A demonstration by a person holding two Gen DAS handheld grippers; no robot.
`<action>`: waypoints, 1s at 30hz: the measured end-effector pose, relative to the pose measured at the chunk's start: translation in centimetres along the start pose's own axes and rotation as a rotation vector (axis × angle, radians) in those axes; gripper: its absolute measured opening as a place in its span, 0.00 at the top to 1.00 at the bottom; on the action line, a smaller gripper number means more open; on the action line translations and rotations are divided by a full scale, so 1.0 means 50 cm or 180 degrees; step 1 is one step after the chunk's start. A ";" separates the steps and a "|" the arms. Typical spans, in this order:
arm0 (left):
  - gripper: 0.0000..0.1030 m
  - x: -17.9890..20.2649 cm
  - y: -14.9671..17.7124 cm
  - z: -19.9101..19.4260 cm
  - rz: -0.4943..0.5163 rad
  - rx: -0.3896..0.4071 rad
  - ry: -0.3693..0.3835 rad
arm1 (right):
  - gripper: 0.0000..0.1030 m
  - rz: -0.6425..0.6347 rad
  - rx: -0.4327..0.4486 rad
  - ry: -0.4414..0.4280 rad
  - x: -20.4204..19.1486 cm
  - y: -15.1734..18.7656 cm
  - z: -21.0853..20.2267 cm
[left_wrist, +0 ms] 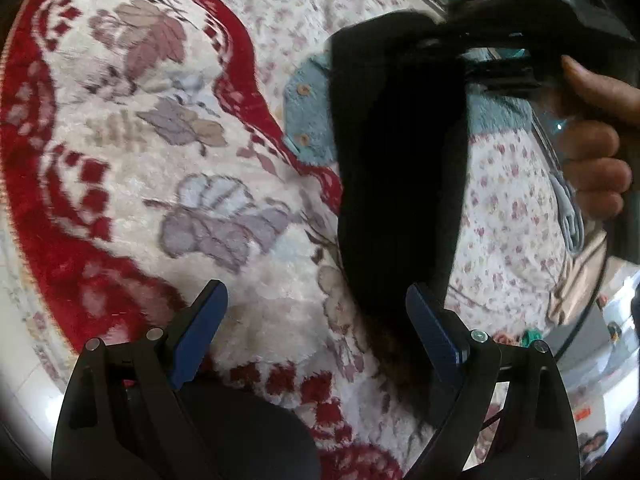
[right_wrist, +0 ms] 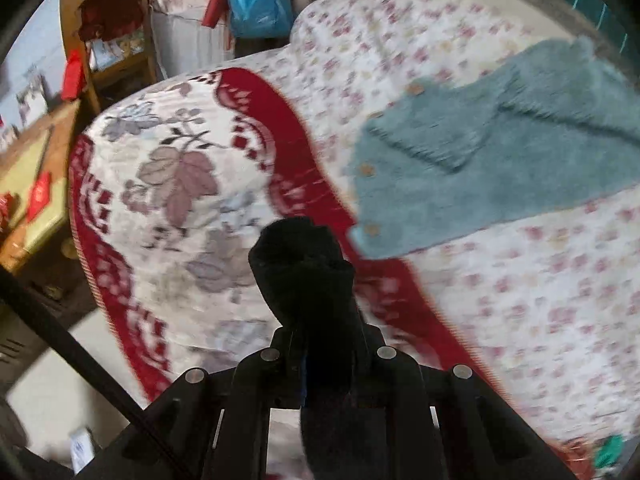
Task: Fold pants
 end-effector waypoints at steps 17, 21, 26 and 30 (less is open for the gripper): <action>0.12 -0.119 0.015 -0.071 -0.0642 0.0231 -0.0528 | 0.55 -0.0134 -0.0398 -0.0955 -0.165 0.077 0.124; 0.12 -0.129 0.014 -0.056 -0.0734 0.0126 -0.0553 | 0.55 0.0249 -0.0040 -0.0823 -0.041 0.077 0.030; 0.12 -0.129 0.002 -0.003 -0.0815 -0.0227 -0.0622 | 0.54 0.0956 0.0191 -0.0739 0.211 0.256 -0.079; 0.12 -0.105 -0.029 0.051 -0.0633 -0.0404 -0.0646 | 0.54 0.1650 0.0477 -0.0766 0.385 0.452 -0.159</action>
Point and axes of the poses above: each gripper's, at about its wrist camera, not at the fingertips, and z roughly the way its jaws point, x to its right, y to its underside, the point moved 5 cm from there along z, roughly the way its jaws point, and after that the axes turned 3 degrees about x, right-handed, at the moved point
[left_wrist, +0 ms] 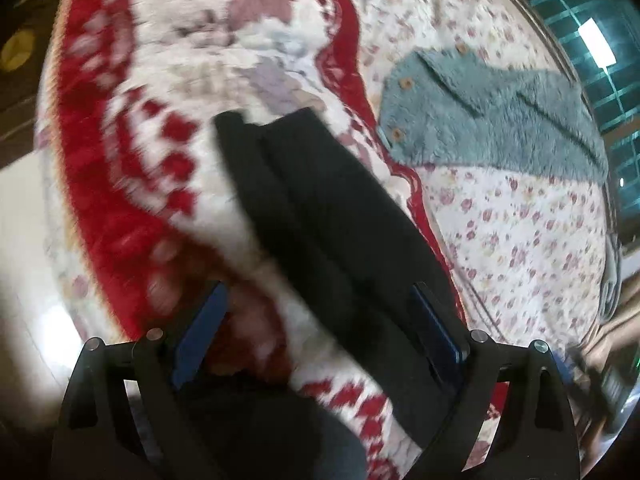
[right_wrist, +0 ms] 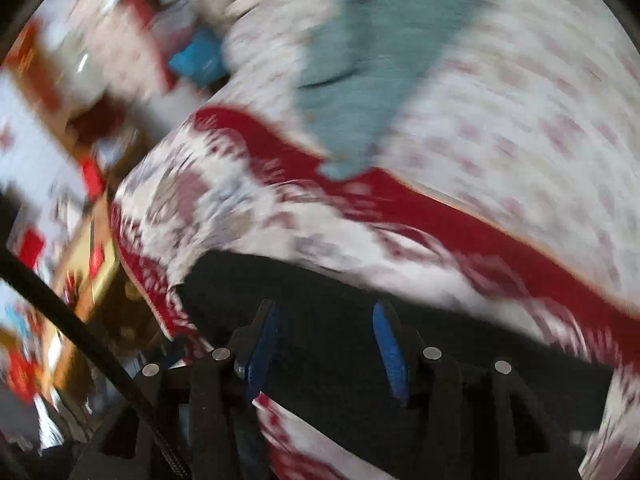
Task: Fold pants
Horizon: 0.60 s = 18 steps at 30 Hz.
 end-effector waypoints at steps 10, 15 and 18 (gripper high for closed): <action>0.12 0.006 -0.049 0.080 -0.0160 -0.0315 0.0034 | 0.48 0.1763 0.0839 0.0110 0.440 0.273 -0.193; 0.12 -0.018 -0.057 0.115 -0.0354 -0.0654 0.0165 | 0.48 0.2836 0.1008 -0.0501 0.529 0.327 -0.122; 0.12 -0.026 -0.062 0.115 -0.0478 -0.0697 0.0269 | 0.48 0.3066 0.1068 -0.0895 0.540 0.342 -0.083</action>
Point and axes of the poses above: each gripper's, at about its wrist camera, not at the fingertips, and z roughly the way its jaws point, x to its right, y to its underside, the point moved 5 cm from there along z, roughly the way its jaws point, and after that the axes turned 3 degrees about x, right-handed, at the moved point
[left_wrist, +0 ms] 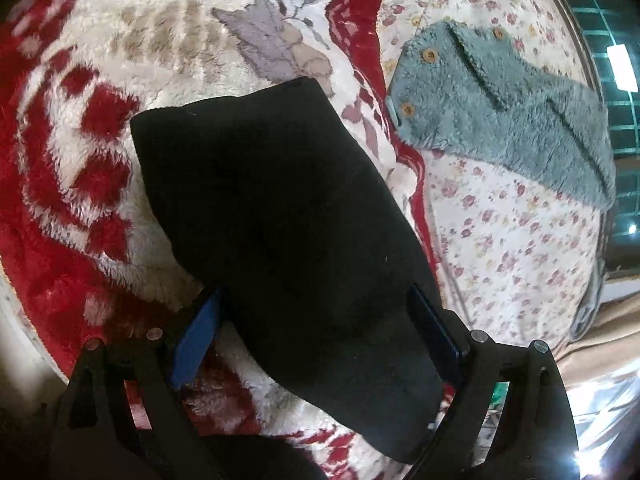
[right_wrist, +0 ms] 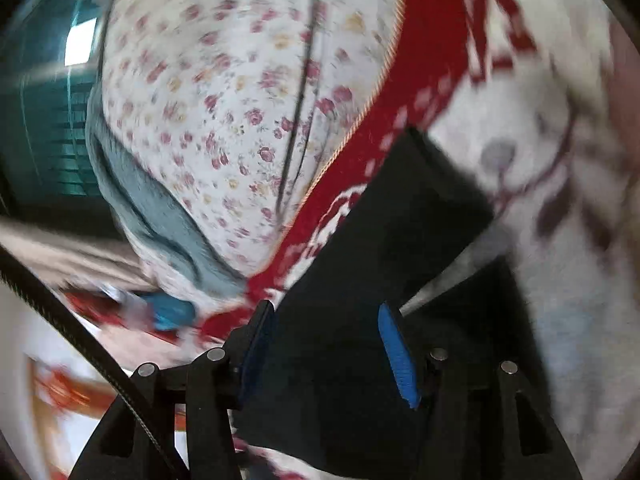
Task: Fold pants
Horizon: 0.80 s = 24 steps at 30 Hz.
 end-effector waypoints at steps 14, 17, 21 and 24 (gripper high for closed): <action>0.10 -0.015 -0.050 0.015 -0.0568 -0.0448 0.0390 | 0.52 -0.0044 0.0017 -0.0039 0.030 0.008 0.016; 0.10 0.006 -0.056 0.007 -0.0577 -0.0485 0.0635 | 0.52 -0.0091 0.0018 -0.0009 0.031 0.009 0.017; 0.10 0.021 -0.063 0.008 -0.0517 -0.0502 0.0789 | 0.52 -0.0132 0.0010 0.0024 0.031 0.010 0.021; 0.10 0.018 -0.062 0.020 -0.0573 -0.0599 0.0918 | 0.52 -0.0148 0.0007 0.0030 0.032 0.011 0.022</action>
Point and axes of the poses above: each gripper's, at about its wrist camera, not at the fingertips, and z roughly the way its jaws point, x to its right, y to its underside, the point moved 5 cm from there along z, roughly the way its jaws point, and after that the axes turned 3 degrees about x, right-handed, at the moved point
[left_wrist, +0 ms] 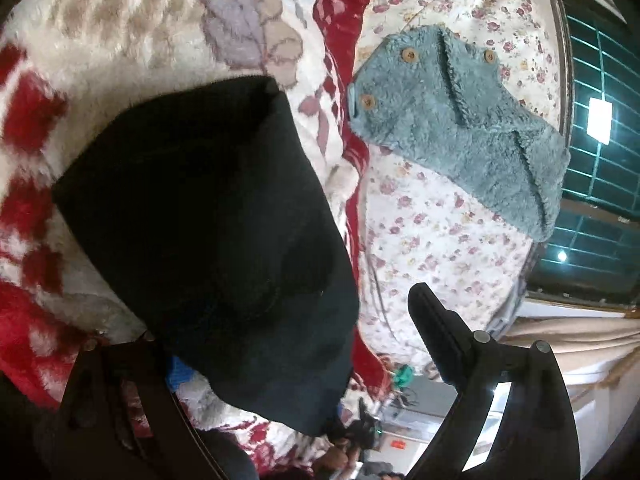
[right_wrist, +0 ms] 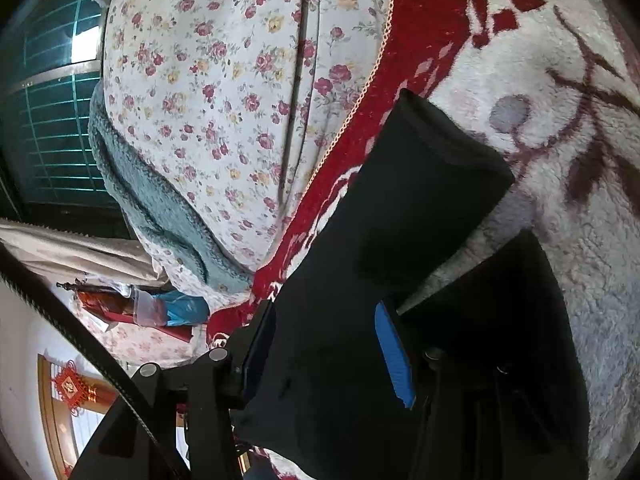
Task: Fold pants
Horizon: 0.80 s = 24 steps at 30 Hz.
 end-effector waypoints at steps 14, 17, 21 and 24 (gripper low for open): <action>0.10 0.039 0.069 -0.091 0.0064 -0.0274 0.0532 | 0.52 -0.0058 -0.0024 0.0061 -0.003 0.001 0.002; 0.10 0.061 0.063 -0.065 0.0144 -0.0295 0.0499 | 0.52 -0.0081 -0.0024 0.0064 -0.003 0.003 0.000; 0.10 0.041 0.056 -0.017 0.0091 -0.0361 0.0338 | 0.52 -0.0104 -0.0028 0.0076 -0.005 0.004 -0.001; 0.10 0.008 0.055 0.003 -0.0012 -0.0389 0.0228 | 0.52 -0.0114 -0.0032 0.0087 -0.004 0.004 0.000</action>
Point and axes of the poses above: each gripper's, at about its wrist camera, not at the fingertips, and z roughly the way its jaws point, x to its right, y to its underside, the point moved 5 cm from there along z, roughly the way its jaws point, and after that the axes turned 3 degrees about x, right-handed, at the moved point
